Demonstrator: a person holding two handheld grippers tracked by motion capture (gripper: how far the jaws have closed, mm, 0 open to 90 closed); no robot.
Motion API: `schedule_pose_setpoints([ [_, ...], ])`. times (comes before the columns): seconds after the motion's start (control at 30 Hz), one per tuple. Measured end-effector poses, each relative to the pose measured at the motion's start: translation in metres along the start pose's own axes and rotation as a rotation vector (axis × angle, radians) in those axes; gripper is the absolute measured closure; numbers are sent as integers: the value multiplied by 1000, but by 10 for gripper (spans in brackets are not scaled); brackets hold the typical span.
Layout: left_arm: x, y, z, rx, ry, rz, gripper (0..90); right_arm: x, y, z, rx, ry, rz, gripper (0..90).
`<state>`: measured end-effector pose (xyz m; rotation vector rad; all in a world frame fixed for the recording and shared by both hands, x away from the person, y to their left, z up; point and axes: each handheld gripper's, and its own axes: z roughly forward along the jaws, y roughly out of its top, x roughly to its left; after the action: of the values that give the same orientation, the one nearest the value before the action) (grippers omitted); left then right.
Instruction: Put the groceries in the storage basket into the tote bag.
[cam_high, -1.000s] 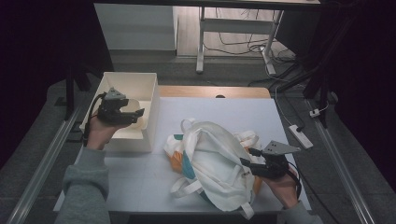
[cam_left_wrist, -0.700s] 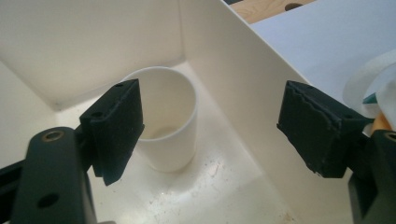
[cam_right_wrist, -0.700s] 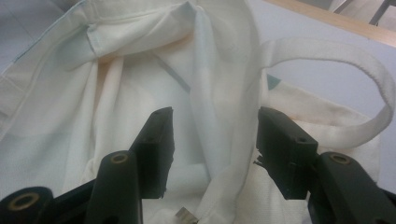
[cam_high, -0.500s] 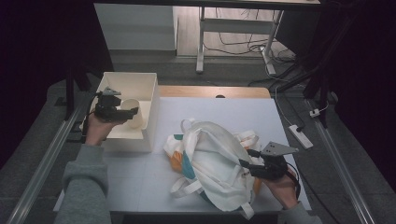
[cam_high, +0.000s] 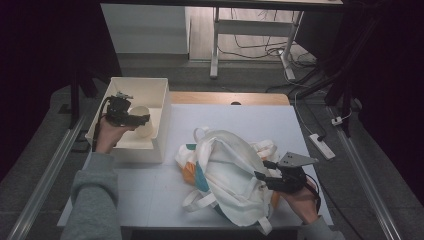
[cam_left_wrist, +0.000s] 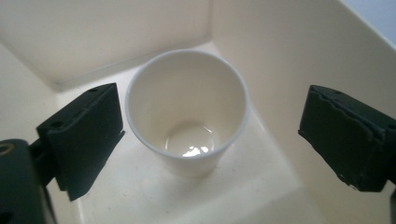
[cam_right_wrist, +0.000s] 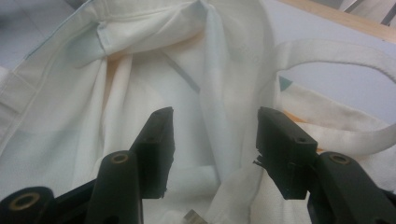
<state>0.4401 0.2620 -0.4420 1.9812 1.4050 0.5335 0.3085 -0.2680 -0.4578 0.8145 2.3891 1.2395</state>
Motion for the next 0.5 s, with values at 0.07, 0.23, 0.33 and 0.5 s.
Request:
schedule_pose_setpoints([
  [0.07,1,1,4,10,7,-4,37,1,0,0,3,2,-2,472],
  [0.23,4,3,13,25,4,-14,7,2,1,1,3,6,-4,472],
  [0.33,6,3,20,47,11,-15,12,1,1,1,10,9,-3,472],
  [0.5,9,2,29,59,16,-18,20,1,1,1,7,8,-3,472],
])
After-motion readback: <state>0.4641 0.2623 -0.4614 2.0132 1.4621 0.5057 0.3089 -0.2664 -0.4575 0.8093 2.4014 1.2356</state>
